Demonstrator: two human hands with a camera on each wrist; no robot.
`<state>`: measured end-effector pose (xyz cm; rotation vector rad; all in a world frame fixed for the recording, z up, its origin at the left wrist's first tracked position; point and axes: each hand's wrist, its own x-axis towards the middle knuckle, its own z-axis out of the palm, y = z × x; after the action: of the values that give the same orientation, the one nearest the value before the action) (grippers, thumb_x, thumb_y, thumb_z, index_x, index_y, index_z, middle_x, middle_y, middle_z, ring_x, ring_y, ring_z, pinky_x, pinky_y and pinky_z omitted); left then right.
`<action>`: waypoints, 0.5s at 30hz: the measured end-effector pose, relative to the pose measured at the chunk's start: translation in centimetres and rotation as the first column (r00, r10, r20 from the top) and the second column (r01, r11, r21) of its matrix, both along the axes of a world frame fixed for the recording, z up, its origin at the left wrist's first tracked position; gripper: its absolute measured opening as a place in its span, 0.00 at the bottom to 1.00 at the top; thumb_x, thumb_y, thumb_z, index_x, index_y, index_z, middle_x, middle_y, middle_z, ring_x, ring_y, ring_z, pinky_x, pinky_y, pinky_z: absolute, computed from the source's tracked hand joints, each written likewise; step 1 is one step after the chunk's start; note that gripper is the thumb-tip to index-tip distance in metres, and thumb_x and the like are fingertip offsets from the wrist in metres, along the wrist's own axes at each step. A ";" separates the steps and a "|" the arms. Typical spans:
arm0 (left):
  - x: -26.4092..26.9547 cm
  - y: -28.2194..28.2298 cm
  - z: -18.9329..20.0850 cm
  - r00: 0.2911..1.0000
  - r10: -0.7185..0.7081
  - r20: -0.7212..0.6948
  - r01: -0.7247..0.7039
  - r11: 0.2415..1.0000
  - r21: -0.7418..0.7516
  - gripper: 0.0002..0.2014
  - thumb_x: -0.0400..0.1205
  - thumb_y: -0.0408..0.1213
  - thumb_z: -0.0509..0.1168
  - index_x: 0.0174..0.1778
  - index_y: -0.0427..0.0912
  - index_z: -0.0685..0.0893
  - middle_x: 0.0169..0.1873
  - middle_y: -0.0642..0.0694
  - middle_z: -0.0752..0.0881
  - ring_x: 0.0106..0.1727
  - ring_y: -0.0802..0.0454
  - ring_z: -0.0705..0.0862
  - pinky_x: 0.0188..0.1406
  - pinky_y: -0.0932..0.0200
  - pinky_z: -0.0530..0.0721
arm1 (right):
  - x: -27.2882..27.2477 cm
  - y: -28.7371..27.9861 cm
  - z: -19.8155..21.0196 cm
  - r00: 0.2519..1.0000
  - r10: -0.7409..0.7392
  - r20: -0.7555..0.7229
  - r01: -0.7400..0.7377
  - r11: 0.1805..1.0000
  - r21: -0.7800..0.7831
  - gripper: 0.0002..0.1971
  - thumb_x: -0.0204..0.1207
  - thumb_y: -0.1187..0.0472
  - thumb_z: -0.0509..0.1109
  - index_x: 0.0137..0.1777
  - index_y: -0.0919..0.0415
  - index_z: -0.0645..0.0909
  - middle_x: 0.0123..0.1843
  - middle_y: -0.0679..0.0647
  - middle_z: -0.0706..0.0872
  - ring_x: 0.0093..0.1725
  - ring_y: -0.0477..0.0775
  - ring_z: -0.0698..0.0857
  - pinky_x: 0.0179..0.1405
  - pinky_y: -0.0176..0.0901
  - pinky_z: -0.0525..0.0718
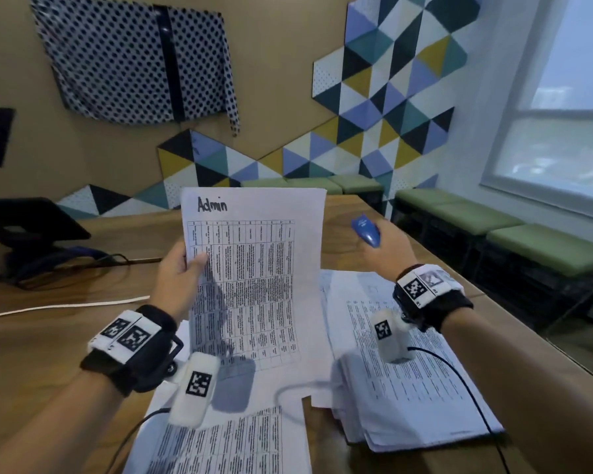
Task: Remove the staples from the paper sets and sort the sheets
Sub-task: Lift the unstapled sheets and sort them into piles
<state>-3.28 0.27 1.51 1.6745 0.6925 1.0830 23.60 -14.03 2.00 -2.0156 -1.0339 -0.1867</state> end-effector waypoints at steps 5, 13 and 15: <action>-0.5 -1.7 1.6 0.997 -0.066 0.047 0.064 0.996 0.055 0.16 0.84 0.26 0.53 0.65 0.44 0.75 0.58 0.45 0.82 0.62 0.49 0.80 0.65 0.51 0.77 | -5.2 0.1 7.1 0.951 0.271 0.146 -0.307 0.800 0.516 0.11 0.77 0.50 0.65 0.52 0.47 0.65 0.39 0.44 0.72 0.33 0.40 0.71 0.34 0.29 0.69; -1.3 -4.6 2.9 0.973 -0.227 0.033 0.216 0.957 0.195 0.14 0.84 0.31 0.54 0.53 0.55 0.79 0.47 0.57 0.88 0.50 0.67 0.86 0.47 0.72 0.83 | -11.5 1.5 10.5 0.837 0.488 0.248 -0.520 0.567 0.639 0.15 0.75 0.51 0.65 0.55 0.50 0.63 0.39 0.46 0.71 0.30 0.38 0.71 0.31 0.27 0.72; -1.4 -5.3 3.2 0.960 -0.277 0.034 0.264 0.941 0.211 0.14 0.84 0.31 0.54 0.53 0.54 0.79 0.45 0.61 0.90 0.51 0.66 0.86 0.45 0.73 0.83 | -12.5 1.9 10.4 0.818 0.525 0.235 -0.545 0.577 0.608 0.15 0.76 0.53 0.66 0.56 0.49 0.63 0.36 0.46 0.72 0.29 0.38 0.71 0.29 0.27 0.73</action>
<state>-4.68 -5.01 4.68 1.8386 0.3036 1.0296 11.09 -12.17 12.41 -0.9978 -1.3272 -0.2129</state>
